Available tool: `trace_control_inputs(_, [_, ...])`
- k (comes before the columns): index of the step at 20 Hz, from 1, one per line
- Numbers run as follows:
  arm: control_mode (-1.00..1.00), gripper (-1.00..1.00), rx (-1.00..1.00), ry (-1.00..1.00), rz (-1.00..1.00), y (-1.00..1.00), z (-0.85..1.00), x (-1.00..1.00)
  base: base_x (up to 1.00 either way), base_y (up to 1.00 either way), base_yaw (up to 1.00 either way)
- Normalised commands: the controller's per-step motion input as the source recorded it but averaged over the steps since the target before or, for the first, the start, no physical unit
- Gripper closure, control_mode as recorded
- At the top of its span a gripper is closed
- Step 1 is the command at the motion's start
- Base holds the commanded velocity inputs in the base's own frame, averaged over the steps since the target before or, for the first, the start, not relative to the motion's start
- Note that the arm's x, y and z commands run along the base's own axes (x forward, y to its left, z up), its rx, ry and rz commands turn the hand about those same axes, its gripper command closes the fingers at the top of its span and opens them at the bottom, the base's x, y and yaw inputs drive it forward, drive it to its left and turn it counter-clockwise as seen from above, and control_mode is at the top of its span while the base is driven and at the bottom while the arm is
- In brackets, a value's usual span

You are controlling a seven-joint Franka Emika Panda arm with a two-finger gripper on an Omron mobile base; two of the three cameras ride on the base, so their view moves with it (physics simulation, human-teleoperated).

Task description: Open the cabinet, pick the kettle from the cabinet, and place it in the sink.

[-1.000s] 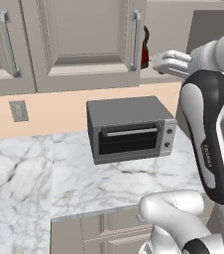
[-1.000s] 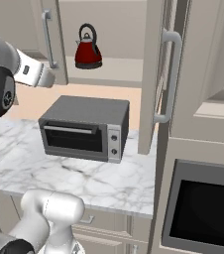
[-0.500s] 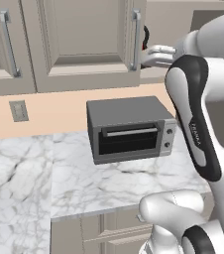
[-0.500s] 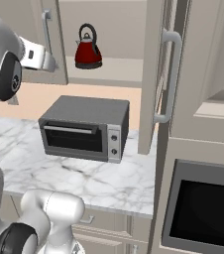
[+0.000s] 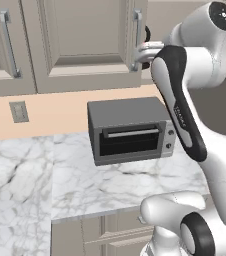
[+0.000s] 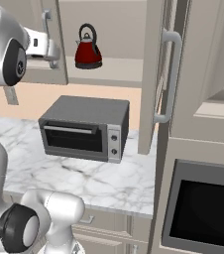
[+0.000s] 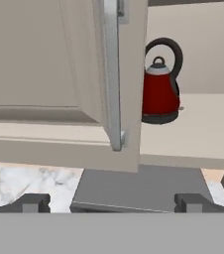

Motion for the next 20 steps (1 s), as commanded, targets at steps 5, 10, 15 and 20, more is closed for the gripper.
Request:
trace_control_inputs(5, [-1.00,-1.00,0.00,0.00,0.00,0.00,0.00,0.45,0.00,0.00,0.00])
trace_control_inputs(10, [-1.00,-1.00,0.00,-0.01,0.00,0.07,0.00,0.46,0.00,0.00,0.00])
trace_control_inputs(15, [-1.00,-1.00,-0.03,-0.01,-0.01,0.14,0.00,0.48,0.00,0.00,0.00])
trace_control_inputs(20, [-1.00,-1.00,-0.06,0.00,-0.03,0.06,0.00,0.42,0.00,0.00,0.00])
